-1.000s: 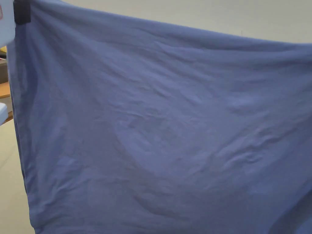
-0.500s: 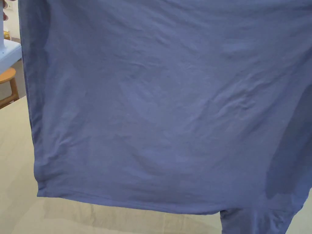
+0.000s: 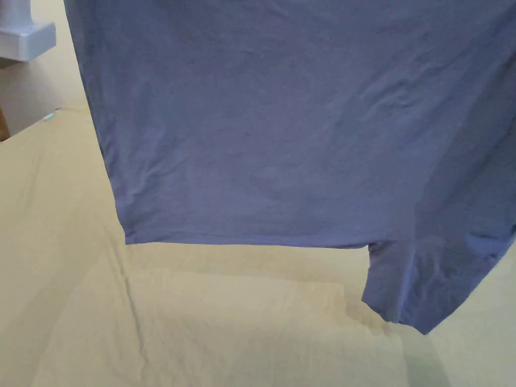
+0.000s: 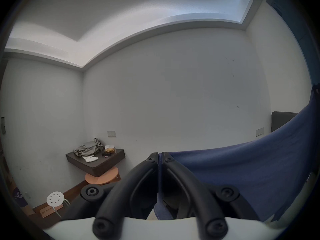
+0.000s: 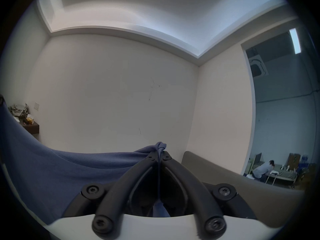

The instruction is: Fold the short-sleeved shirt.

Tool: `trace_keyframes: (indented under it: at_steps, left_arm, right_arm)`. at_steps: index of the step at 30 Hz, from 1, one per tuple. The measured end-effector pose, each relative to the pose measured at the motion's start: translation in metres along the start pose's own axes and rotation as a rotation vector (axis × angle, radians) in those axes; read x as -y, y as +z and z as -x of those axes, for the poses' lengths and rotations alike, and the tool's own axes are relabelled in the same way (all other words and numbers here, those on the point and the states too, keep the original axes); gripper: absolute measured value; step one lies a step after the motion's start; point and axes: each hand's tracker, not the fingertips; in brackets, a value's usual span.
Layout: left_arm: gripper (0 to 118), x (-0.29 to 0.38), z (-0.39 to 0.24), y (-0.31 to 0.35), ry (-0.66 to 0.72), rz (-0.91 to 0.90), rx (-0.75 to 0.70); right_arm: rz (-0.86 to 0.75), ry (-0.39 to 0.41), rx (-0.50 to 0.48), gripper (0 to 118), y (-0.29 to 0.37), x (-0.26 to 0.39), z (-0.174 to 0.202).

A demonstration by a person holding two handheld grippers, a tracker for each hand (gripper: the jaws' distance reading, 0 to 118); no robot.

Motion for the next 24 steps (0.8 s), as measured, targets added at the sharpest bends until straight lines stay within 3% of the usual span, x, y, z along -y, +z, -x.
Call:
trace_keyframes:
  at_steps: [13, 16, 18, 21, 24]
  left_arm:
    - [0, 0.057, -0.033, -0.097, 0.028, 0.104, 0.021]
    - [0, 0.089, -0.037, -0.108, 0.018, 0.13, 0.047]
    - [0, 0.115, -0.04, -0.109, 0.037, 0.182, 0.055]
    - [0, 0.153, -0.044, -0.101, 0.014, 0.221, 0.06]
    - [0, 0.195, -0.047, -0.078, -0.017, 0.265, 0.086]
  right_arm:
    - [0.159, -0.095, -0.044, 3, -0.081, 0.077, 0.035]
    - [0.219, -0.17, -0.088, 3, -0.08, 0.11, 0.038]
    - [0.249, -0.142, -0.103, 3, -0.076, 0.134, 0.044]
    - [0.288, -0.023, -0.13, 3, -0.054, 0.174, 0.055]
    - [0.328, -0.016, -0.159, 3, -0.033, 0.214, 0.055]
